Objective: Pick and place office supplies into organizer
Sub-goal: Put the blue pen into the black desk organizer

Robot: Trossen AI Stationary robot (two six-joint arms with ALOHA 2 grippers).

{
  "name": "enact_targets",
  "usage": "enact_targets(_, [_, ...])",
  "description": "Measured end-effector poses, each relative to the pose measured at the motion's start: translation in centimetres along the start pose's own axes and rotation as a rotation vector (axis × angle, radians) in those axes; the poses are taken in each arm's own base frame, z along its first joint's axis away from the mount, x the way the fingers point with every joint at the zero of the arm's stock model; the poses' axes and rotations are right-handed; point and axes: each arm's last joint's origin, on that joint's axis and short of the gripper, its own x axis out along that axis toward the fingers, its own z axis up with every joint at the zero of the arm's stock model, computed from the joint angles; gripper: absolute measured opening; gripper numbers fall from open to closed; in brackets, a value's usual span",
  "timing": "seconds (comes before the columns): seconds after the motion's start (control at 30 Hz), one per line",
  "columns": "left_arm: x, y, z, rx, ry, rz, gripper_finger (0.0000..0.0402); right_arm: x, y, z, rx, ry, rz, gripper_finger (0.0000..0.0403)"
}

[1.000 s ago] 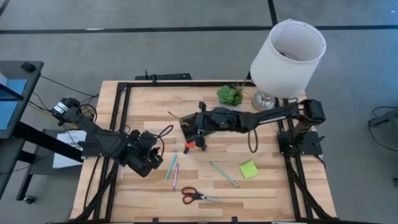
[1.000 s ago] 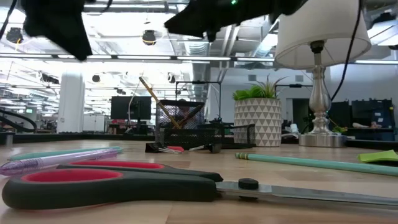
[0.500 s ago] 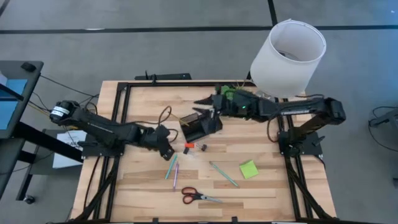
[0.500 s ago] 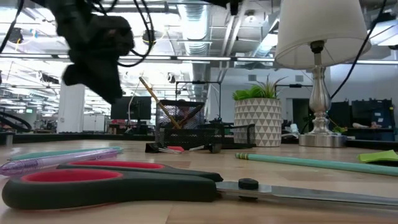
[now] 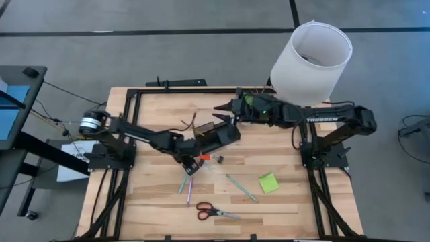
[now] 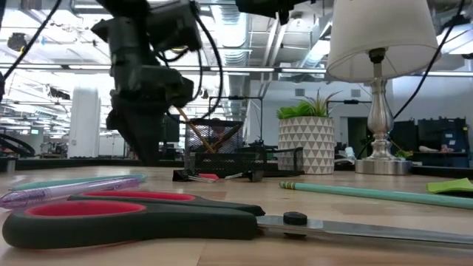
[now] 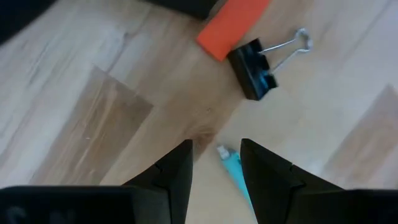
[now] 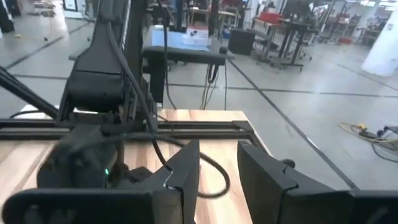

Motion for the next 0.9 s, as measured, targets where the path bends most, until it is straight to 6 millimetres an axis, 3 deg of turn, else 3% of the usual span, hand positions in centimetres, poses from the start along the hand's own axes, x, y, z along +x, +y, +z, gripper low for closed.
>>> enact_targets(0.2, [1.4,-0.9,0.8,0.0,0.109,0.098,0.0128,0.2,0.4,-0.2,-0.003,0.01,0.015,0.0102])
enact_targets(0.4, [1.6,-1.7,1.5,-0.016,0.107,0.093,0.0128,0.2,0.4,-0.2,-0.003,0.011,0.014,0.0102])
enact_targets(0.9, [1.6,-2.3,0.7,-0.205,0.094,0.135,0.0128,0.2,0.4,-0.7,-0.01,0.061,0.023,0.0102])
